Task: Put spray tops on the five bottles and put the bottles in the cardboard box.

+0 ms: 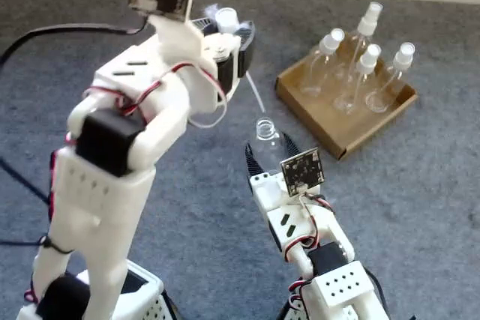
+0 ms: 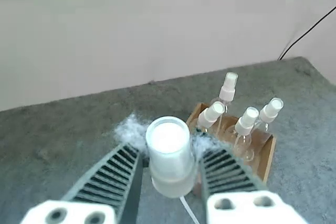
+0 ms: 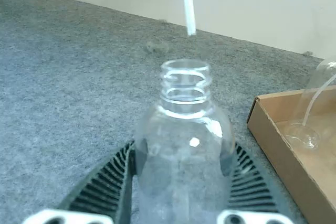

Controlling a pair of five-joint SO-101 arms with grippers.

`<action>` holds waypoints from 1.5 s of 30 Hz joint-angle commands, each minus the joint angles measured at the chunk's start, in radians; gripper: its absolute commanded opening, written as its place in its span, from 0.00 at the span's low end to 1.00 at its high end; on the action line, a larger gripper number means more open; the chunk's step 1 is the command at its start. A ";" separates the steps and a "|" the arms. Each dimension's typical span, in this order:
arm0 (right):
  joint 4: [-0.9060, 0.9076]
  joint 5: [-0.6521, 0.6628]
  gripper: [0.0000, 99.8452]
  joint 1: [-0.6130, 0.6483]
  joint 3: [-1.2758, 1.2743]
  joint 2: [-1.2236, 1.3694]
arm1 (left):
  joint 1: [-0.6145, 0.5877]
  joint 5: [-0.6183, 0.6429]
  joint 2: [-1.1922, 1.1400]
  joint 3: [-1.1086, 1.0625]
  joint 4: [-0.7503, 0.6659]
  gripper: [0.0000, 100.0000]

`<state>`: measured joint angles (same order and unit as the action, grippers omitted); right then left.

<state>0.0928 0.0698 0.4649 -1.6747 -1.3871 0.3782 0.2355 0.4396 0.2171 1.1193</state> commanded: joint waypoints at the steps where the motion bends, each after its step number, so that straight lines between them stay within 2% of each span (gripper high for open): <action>1: -0.001 0.000 0.13 0.004 -0.156 -0.013 | -0.010 -0.009 0.067 0.030 -0.006 0.01; 10: 0.004 0.000 0.13 0.004 -0.156 -0.013 | -0.005 -0.005 0.096 -0.140 -0.012 0.01; 17: 0.004 0.000 0.13 0.004 -0.156 -0.013 | 0.116 -0.009 0.188 -0.277 -0.028 0.01; 31: 0.005 0.000 0.13 0.002 -0.156 -0.013 | 0.127 -0.008 0.206 -0.731 -0.391 0.01; 41: 0.005 0.002 0.13 0.002 -0.156 -0.013 | 0.128 -0.008 0.203 -0.769 -0.414 0.02; 45: 0.005 0.002 0.13 0.002 -0.156 -0.013 | 0.140 -0.005 0.199 -0.771 -0.413 0.11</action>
<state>0.0928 0.0729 0.4664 -1.6747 -1.3871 0.4948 0.2401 0.6114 -0.5593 0.7265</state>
